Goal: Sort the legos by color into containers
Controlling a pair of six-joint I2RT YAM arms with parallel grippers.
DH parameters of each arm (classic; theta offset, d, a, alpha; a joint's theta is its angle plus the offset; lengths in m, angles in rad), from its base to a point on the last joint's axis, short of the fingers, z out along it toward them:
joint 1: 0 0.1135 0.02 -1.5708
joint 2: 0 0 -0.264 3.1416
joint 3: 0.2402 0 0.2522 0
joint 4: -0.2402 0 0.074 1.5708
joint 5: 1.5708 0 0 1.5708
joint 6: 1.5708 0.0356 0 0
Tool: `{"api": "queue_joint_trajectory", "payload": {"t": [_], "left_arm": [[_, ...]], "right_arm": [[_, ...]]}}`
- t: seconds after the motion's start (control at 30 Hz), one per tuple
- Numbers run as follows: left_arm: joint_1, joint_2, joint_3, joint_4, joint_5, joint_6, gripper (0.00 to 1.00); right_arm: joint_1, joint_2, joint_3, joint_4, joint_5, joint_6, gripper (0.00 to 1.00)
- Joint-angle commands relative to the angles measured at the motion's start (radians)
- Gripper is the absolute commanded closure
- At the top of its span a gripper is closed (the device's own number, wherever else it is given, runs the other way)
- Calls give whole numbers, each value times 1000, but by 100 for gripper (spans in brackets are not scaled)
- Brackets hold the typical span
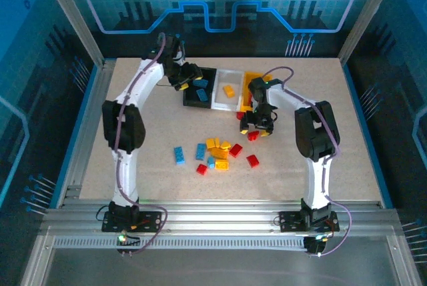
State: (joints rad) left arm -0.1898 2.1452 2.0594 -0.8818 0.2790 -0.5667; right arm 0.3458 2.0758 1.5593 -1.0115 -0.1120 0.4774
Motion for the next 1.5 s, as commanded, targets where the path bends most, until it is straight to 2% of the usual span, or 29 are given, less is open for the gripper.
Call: {"api": "queue_joint_trajectory", "payload": {"t": [0.0, 0.2, 0.4, 0.67, 0.97, 1.23, 1.47], "left_arm": [[0, -139, -107, 17, 25, 31, 34], [1, -310, -326, 53, 27, 32, 33], [9, -416, -479, 74, 28, 30, 33], [13, -493, -571, 80, 28, 28, 32], [15, -546, -650, 86, 32, 33, 32], [15, -605, -764, 91, 38, 42, 31], [13, -687, -923, 98, 42, 31, 29]], "right_arm": [[-2, 31, 31, -16, 10, -16, 29], [4, 37, 8, -6, 26, -15, 34], [14, 30, -3, 3, 43, -11, 40], [15, -3, -9, 6, 62, -10, 55], [6, -97, 23, -35, 69, -9, 60], [-68, -143, 196, -85, 32, -7, 60], [-139, -16, 463, -110, -20, 20, 60]]}}
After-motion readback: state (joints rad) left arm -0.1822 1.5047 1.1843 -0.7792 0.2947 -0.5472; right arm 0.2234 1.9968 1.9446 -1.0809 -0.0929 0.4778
